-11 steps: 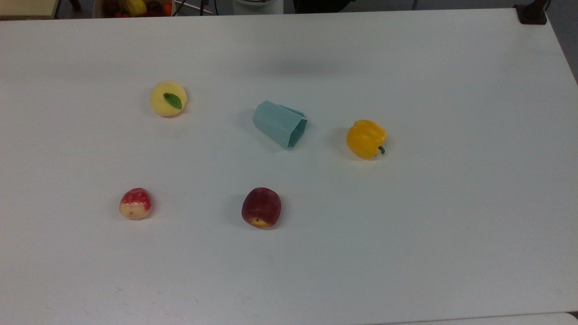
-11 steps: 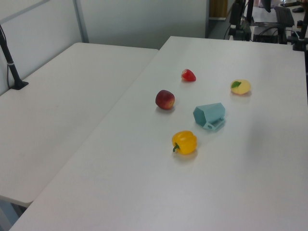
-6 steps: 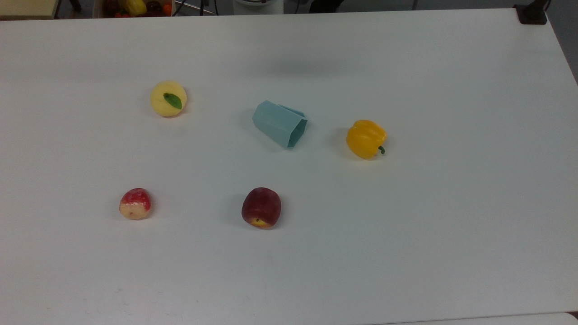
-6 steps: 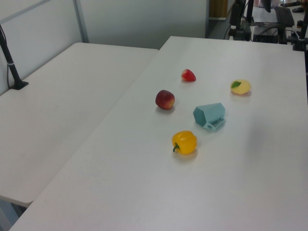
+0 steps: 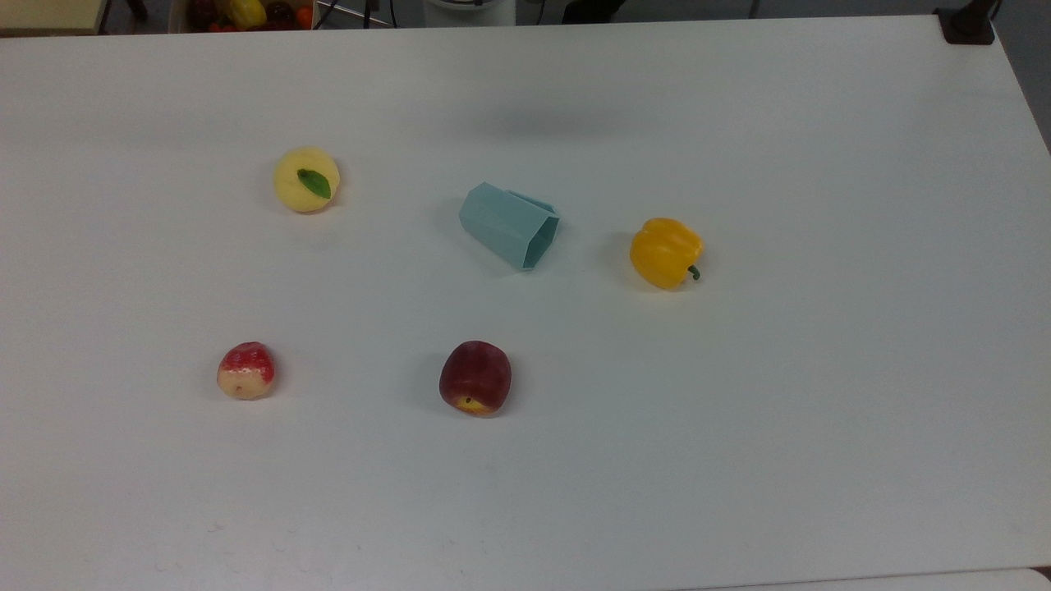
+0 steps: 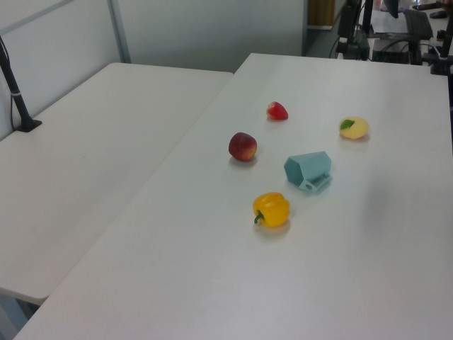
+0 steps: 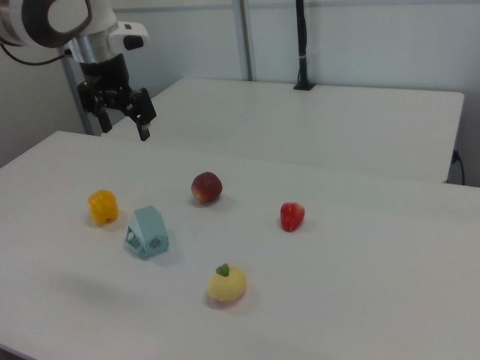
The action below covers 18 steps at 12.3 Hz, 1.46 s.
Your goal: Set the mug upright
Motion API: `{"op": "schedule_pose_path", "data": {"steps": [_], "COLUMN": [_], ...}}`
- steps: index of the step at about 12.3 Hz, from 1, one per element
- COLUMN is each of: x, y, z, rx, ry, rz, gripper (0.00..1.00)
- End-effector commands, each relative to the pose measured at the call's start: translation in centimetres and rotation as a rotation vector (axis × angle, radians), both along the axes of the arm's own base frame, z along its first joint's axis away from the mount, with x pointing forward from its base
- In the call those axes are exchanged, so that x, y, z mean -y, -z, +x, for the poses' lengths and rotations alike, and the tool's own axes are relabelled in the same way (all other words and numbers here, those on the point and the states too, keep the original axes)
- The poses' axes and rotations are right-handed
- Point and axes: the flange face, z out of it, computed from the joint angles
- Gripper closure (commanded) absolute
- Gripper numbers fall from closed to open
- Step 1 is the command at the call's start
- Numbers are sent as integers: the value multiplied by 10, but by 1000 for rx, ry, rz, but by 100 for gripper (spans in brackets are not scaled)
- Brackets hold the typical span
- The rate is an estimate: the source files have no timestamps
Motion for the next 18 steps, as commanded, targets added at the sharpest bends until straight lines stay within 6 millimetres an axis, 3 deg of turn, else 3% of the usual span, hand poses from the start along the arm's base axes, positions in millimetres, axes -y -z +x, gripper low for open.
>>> {"op": "schedule_pose_path", "data": {"steps": [1, 5, 9, 11, 15, 18], "x": [0, 7, -5, -27, -75, -105], "y": [0, -14, 2, 29, 114, 137], "z": [-2, 5, 25, 46, 96, 109], "rx": [10, -75, -171, -196, -220, -160], "ry": [6, 131, 223, 302, 445, 551], "rz": [14, 1, -62, -163, -293, -296], "gripper": [0, 0, 0, 0, 0, 0]}}
